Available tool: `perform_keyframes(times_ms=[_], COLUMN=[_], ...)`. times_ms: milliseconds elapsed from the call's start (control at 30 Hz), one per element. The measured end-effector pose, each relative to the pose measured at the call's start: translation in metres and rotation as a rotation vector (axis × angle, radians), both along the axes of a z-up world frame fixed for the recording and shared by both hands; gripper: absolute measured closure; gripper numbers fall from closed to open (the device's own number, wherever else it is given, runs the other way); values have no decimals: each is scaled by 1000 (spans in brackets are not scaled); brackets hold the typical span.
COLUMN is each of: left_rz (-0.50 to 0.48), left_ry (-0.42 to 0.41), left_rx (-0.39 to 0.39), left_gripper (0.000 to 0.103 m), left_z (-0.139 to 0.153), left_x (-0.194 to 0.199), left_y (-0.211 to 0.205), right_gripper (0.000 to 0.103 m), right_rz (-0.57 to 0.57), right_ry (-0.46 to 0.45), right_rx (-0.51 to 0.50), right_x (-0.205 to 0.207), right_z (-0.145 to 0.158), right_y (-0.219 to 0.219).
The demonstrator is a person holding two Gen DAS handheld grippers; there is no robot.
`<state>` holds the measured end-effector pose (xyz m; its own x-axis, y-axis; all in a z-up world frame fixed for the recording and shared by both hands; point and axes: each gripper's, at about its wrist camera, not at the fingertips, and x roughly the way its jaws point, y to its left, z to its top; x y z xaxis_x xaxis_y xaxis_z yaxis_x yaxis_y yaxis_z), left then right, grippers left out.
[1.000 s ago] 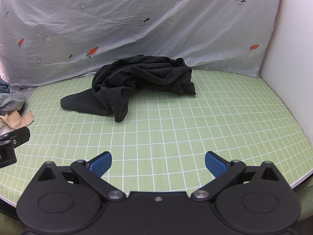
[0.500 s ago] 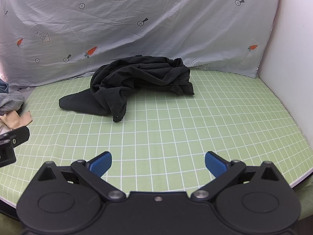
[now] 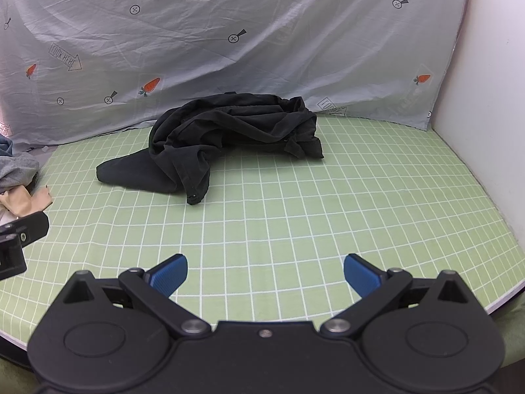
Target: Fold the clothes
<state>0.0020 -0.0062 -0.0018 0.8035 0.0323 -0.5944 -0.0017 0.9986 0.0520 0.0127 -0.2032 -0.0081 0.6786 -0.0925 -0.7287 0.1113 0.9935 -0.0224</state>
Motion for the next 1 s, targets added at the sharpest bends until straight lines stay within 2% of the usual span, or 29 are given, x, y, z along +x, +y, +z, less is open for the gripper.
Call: perform_keyframes(times_ms=[700,1000], left_rz=[16,82], left_ry=[25,74], left_rx=[8,-6], left_gripper=[0,0], left_z=[-3,-16], left_x=[6,23], left_y=[-13,-40], right_gripper=[0,0], right_rz=[23,25], right_ry=[20,32], right_rx=[1,2], right_x=[9,25], right_z=[-5,-17], right_y=[-15,-57])
